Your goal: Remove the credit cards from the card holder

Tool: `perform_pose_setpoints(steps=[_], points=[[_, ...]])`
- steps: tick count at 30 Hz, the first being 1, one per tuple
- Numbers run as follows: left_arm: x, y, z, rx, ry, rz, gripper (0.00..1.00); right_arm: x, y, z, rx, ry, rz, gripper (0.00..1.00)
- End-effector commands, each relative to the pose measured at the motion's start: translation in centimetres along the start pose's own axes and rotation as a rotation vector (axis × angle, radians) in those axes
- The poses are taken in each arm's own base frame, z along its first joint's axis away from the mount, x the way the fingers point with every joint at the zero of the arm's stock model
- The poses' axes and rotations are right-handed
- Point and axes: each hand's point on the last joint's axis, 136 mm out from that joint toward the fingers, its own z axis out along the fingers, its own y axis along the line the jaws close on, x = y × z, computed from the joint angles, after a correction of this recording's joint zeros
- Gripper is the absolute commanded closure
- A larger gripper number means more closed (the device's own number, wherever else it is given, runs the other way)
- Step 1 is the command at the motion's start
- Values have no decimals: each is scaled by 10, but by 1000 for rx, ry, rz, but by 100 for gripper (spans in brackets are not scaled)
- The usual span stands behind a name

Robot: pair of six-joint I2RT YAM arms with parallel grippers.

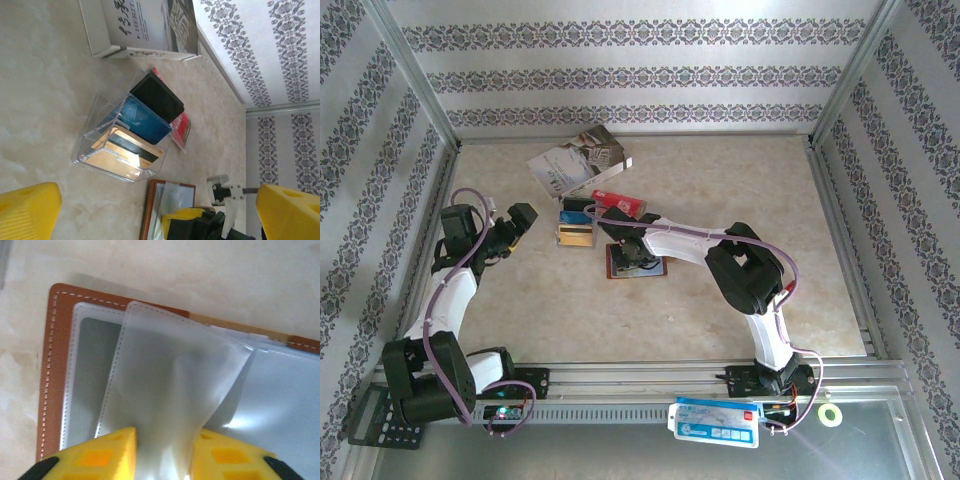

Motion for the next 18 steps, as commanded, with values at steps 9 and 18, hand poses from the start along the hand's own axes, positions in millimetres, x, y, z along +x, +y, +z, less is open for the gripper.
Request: perform_pose_setpoints(steps=[9, 18], points=[[45, -30, 36, 7, 190, 161, 7, 18, -7, 17, -64, 63, 22, 80], [107, -28, 67, -22, 316, 147, 34, 18, -6, 19, -125, 58, 67, 82]])
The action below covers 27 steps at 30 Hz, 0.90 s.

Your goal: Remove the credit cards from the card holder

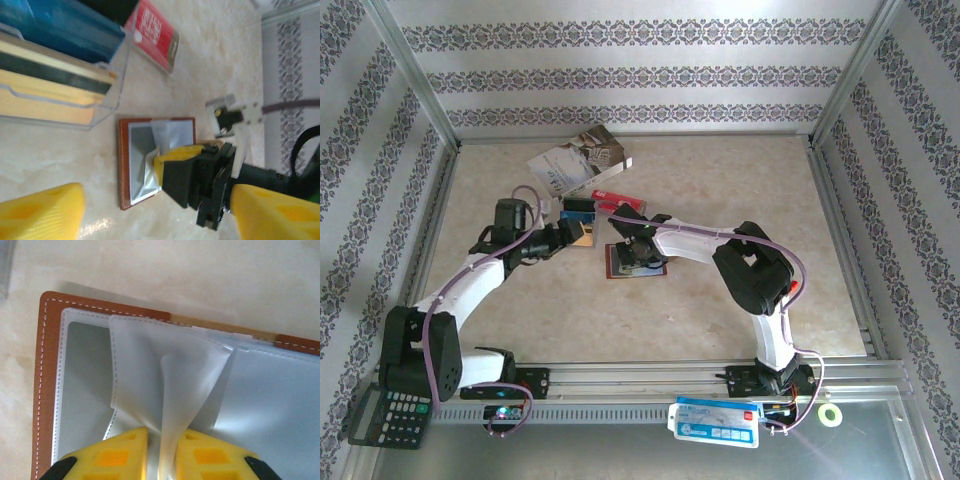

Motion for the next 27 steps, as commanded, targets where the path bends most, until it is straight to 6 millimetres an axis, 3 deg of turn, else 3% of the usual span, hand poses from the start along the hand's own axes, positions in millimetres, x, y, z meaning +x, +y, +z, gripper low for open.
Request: perform_pose_setpoints(steps=[1, 3, 9, 16, 27], points=[[11, 6, 19, -22, 20, -20, 42, 21, -6, 18, -21, 73, 28, 83], [18, 5, 32, -19, 44, -35, 57, 21, -7, 18, -29, 73, 36, 84], [32, 0, 69, 0, 111, -61, 80, 20, -10, 18, -47, 63, 60, 86], [50, 7, 99, -67, 169, -42, 90, 19, -11, 16, -55, 54, 73, 86], [79, 33, 109, -188, 269, -10, 96, 12, -10, 10, -65, 35, 86, 84]])
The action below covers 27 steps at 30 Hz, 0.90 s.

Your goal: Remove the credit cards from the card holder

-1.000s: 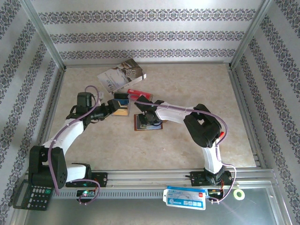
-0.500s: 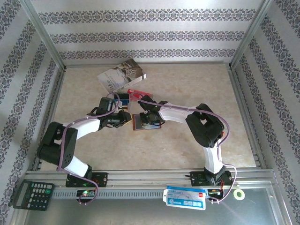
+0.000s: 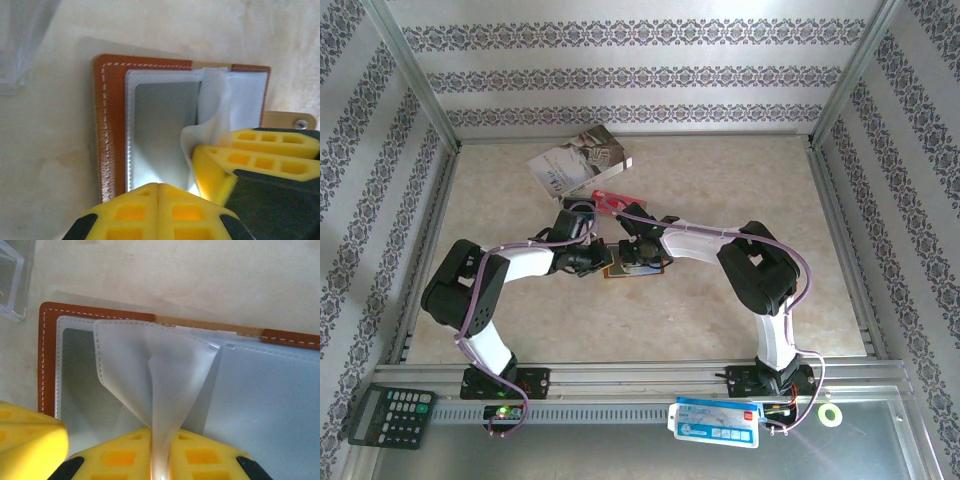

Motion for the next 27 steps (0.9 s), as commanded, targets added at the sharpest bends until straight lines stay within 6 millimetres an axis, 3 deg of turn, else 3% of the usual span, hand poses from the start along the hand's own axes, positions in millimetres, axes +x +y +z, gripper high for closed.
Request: perform_pose_setpoints(steps=[1, 8, 17, 22, 27], points=[[7, 12, 6, -68, 29, 19, 96, 14, -12, 7, 26, 46, 24, 83], [12, 27, 5, -142, 46, 40, 98, 3, -17, -12, 77, -11, 18, 78], [16, 33, 6, -162, 64, 46, 98, -10, -62, -43, 259, -113, 67, 73], [13, 27, 4, -153, 56, 56, 97, -16, -90, -69, 310, -196, 160, 72], [5, 3, -5, -93, 37, 89, 92, -26, -93, -98, 241, -296, 213, 65]])
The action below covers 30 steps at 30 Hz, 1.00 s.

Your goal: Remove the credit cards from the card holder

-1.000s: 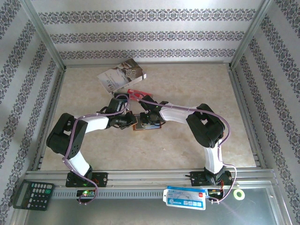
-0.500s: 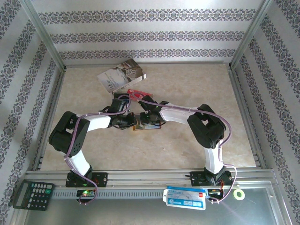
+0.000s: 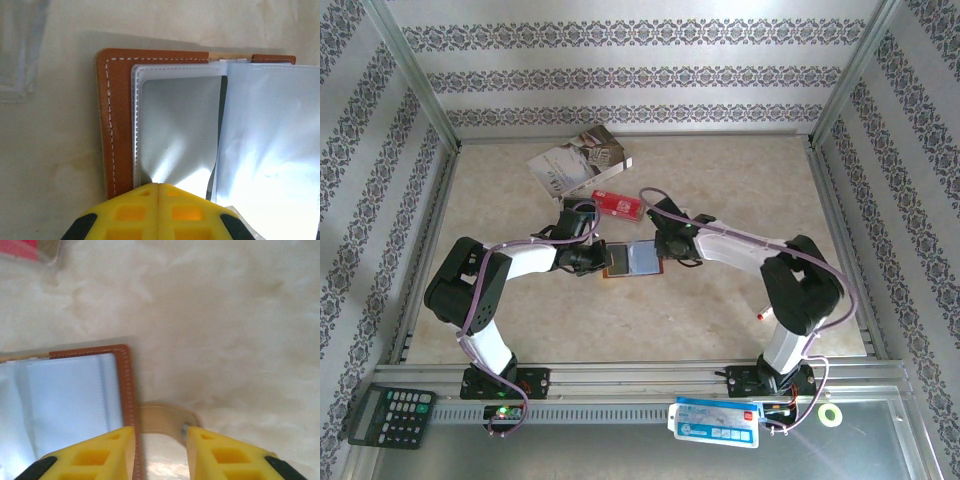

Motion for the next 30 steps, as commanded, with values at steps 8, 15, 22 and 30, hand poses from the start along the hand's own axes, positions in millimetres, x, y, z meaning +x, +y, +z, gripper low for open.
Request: perform_pose_setpoints(steps=[8, 15, 22, 30], points=[[-12, -55, -2, 92, 2, 94, 75, -31, 7, -41, -164, -131, 110, 61], [-16, -81, 22, 110, 42, 151, 69, -26, 2, -39, -168, -123, 131, 61], [-14, -83, 48, 60, 74, 187, 78, -24, -7, -40, -163, -132, 152, 60], [1, -66, 62, -19, 121, 176, 82, -21, -8, -36, -174, -123, 170, 60]])
